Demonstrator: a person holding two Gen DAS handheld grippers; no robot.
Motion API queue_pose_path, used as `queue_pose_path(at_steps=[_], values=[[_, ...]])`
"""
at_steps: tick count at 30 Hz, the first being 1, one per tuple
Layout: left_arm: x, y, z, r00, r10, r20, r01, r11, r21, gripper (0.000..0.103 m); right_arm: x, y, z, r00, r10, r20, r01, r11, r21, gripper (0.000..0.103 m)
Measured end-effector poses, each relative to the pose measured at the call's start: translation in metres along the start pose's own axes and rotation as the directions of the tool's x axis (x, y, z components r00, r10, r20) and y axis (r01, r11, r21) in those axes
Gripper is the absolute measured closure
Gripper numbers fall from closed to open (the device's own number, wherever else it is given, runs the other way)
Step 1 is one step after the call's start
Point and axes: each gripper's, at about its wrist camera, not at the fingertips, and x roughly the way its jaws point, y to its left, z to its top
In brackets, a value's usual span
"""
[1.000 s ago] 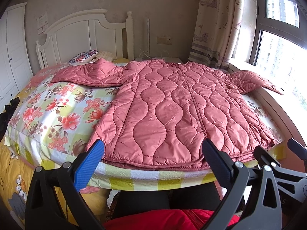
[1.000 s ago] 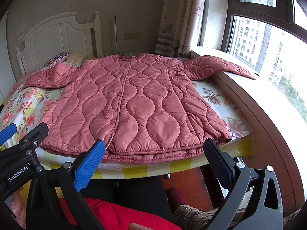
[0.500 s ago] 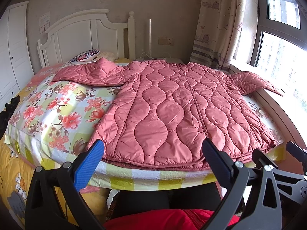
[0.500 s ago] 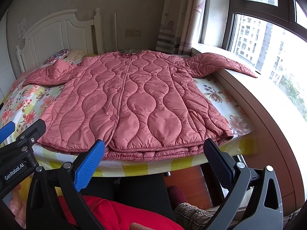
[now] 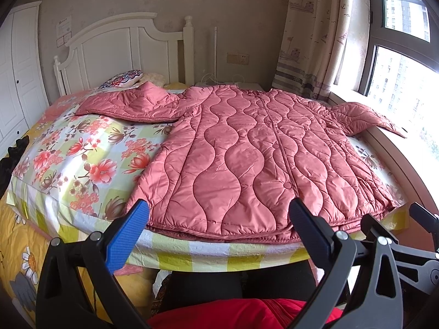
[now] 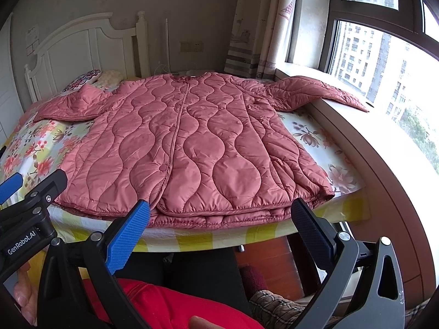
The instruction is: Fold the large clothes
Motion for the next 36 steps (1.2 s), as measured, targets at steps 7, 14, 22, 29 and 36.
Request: queue_pose_path(at_steps=[7, 14, 22, 29, 36], values=[[0.008, 0.005, -0.002, 0.999, -0.037, -0.026, 0.036, 0.999, -0.01, 0.002, 0.009, -0.01, 0.001, 0.998, 0.068, -0.019, -0.067, 0.996, 0.051, 0.004], [0.014, 0.003, 0.004, 1.0, -0.019, -0.001, 0.019, 1.0, 0.003, 0.002, 0.025, -0.023, 0.006, 1.0, 0.014, -0.003, -0.014, 0.998, 0.06, 0.004], [0.037, -0.007, 0.007, 0.999, -0.02, -0.038, 0.021, 0.999, 0.038, 0.002, 0.046, -0.045, 0.022, 0.997, -0.074, 0.032, 0.072, 0.996, 0.06, 0.004], [0.051, -0.006, 0.009, 0.998, -0.023, -0.055, 0.024, 0.999, 0.03, 0.002, 0.058, -0.044, 0.039, 0.999, -0.042, 0.024, 0.041, 0.999, 0.024, 0.004], [0.061, 0.001, 0.013, 0.998, -0.017, -0.068, 0.018, 1.0, 0.012, 0.002, 0.07, -0.036, 0.054, 0.999, -0.053, 0.007, 0.053, 0.998, -0.019, 0.004]])
